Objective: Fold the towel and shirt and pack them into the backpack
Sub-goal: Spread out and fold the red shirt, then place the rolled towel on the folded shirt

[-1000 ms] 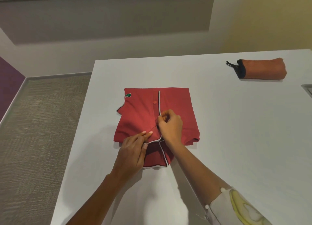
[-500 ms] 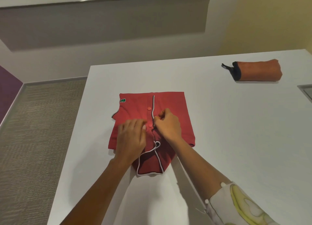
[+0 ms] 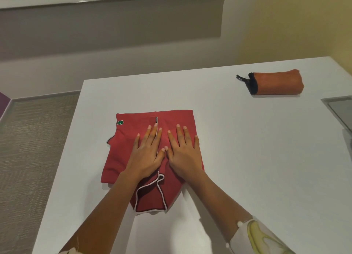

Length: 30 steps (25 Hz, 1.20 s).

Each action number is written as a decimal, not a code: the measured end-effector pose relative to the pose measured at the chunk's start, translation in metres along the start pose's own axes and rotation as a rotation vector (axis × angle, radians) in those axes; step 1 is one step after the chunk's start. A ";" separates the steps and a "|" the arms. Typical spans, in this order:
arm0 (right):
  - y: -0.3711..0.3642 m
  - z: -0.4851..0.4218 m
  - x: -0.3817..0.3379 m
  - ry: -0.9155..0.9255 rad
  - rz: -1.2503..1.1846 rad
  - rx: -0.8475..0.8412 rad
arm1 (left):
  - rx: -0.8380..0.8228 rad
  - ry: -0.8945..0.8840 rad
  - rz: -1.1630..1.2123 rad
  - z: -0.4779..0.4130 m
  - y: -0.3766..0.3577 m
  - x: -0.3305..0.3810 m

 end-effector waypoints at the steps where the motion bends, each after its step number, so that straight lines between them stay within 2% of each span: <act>1: -0.002 0.003 -0.001 -0.003 -0.012 -0.009 | 0.011 0.005 -0.008 0.001 0.000 -0.001; 3: 0.000 0.003 -0.007 0.016 -0.077 -0.017 | 0.062 0.047 0.029 0.008 0.007 -0.002; 5: 0.037 -0.017 0.054 -0.072 -0.185 0.085 | 0.191 0.058 0.051 -0.037 0.033 0.044; 7: 0.052 -0.029 0.061 -0.052 -0.165 0.148 | 0.338 0.118 0.062 -0.044 0.058 0.046; 9: 0.063 -0.034 0.082 -0.096 -0.145 0.099 | 0.374 0.105 0.063 -0.059 0.068 0.061; 12: 0.095 -0.049 0.162 -0.238 -0.113 0.101 | 0.247 0.123 0.254 -0.107 0.068 0.119; 16: 0.148 -0.070 0.259 -0.360 -0.034 0.180 | -0.063 0.314 0.665 -0.189 0.056 0.185; 19: 0.184 -0.079 0.327 -0.483 -0.123 0.287 | -0.229 0.395 0.688 -0.242 0.041 0.229; 22: 0.212 -0.087 0.380 -0.612 -0.298 0.367 | -0.268 0.431 0.830 -0.283 0.036 0.259; 24: 0.222 -0.094 0.408 -0.683 -0.380 0.357 | -0.275 0.447 0.925 -0.305 0.035 0.273; 30: 0.228 -0.122 0.437 -0.819 -0.736 0.294 | -0.342 0.464 0.956 -0.342 0.038 0.306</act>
Point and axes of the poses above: each hand's wrist, its own z-axis away from the middle knuckle, its own y-axis out of the back of the hand, x = y × z, the point moved 4 cm from there along -z, towards the middle knuckle, and after that the axes turned 6 degrees about -z, right-handed, at the moved point
